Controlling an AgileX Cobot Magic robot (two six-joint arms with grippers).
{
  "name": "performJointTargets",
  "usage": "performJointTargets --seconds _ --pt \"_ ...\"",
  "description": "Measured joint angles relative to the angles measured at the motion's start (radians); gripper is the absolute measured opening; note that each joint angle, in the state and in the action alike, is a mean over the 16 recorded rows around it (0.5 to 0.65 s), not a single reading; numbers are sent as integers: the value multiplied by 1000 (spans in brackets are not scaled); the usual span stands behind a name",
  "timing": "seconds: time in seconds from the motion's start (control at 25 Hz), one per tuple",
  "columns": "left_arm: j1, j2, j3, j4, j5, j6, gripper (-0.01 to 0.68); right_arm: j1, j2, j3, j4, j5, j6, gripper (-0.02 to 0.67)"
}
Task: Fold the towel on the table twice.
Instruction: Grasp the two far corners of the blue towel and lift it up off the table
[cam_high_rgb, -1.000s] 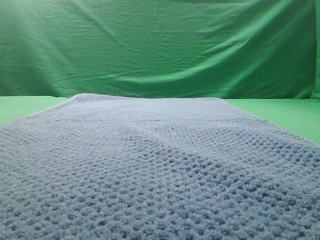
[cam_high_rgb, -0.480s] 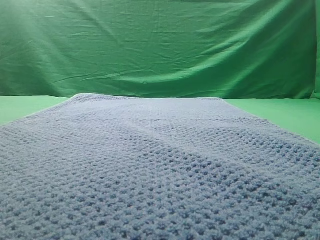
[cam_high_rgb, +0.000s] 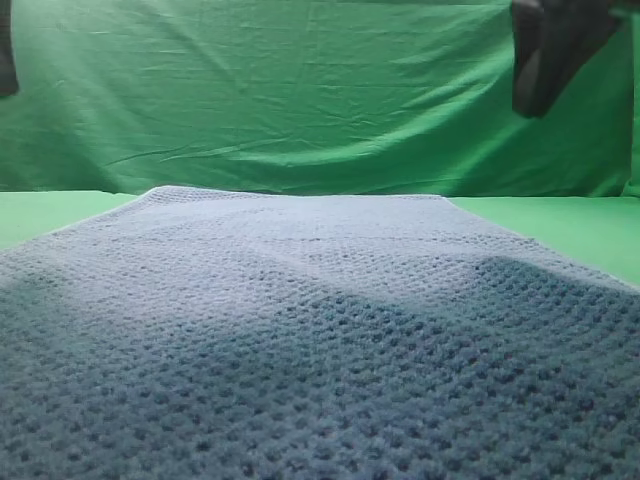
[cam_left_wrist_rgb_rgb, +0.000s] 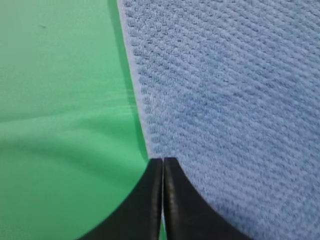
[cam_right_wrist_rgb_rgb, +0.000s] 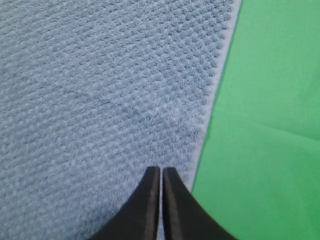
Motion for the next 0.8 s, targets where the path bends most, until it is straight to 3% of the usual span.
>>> performJointTargets --seconds 0.16,0.28,0.6,0.8 --pt "0 130 -80 3 -4 -3 11 1 128 -79 -8 4 12 103" --pt "0 200 -123 -1 -7 -3 60 1 201 -123 -12 7 28 208" --pt "0 289 -172 -23 -10 -7 362 -4 300 -175 -17 8 85 520" --pt "0 313 -175 -34 -14 -12 551 -9 322 -179 -29 5 115 640"
